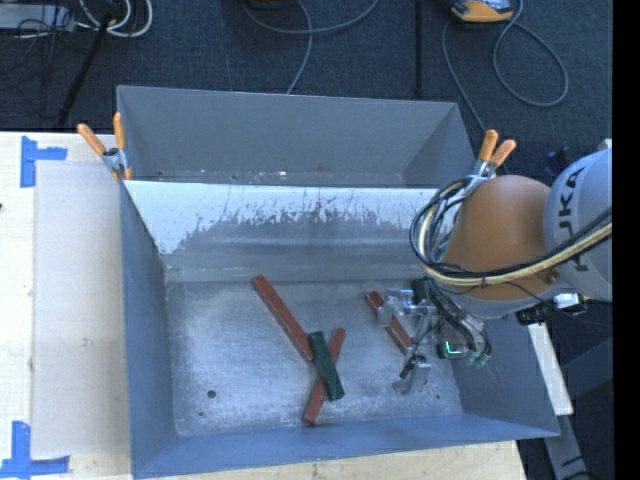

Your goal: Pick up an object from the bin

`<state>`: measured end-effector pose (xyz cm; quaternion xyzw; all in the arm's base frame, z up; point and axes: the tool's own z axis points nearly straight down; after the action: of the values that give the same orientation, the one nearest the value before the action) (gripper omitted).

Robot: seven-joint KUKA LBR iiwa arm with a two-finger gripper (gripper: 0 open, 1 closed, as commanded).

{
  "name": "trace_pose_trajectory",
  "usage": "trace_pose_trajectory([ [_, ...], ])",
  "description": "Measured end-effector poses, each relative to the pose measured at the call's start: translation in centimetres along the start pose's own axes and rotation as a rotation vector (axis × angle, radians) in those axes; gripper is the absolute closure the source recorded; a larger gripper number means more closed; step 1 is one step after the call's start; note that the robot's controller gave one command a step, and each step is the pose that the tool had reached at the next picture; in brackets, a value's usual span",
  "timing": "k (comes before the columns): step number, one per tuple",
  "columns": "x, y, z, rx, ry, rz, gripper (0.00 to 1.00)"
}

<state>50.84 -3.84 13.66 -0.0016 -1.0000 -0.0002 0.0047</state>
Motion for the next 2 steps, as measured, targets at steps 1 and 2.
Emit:
trace_pose_trajectory([
  [1,-0.7,14.8,0.3,-0.002,-0.011,-0.181,0.0],
  [2,-1.5,5.3,1.7,0.004,-0.007,-0.394,0.0],
])
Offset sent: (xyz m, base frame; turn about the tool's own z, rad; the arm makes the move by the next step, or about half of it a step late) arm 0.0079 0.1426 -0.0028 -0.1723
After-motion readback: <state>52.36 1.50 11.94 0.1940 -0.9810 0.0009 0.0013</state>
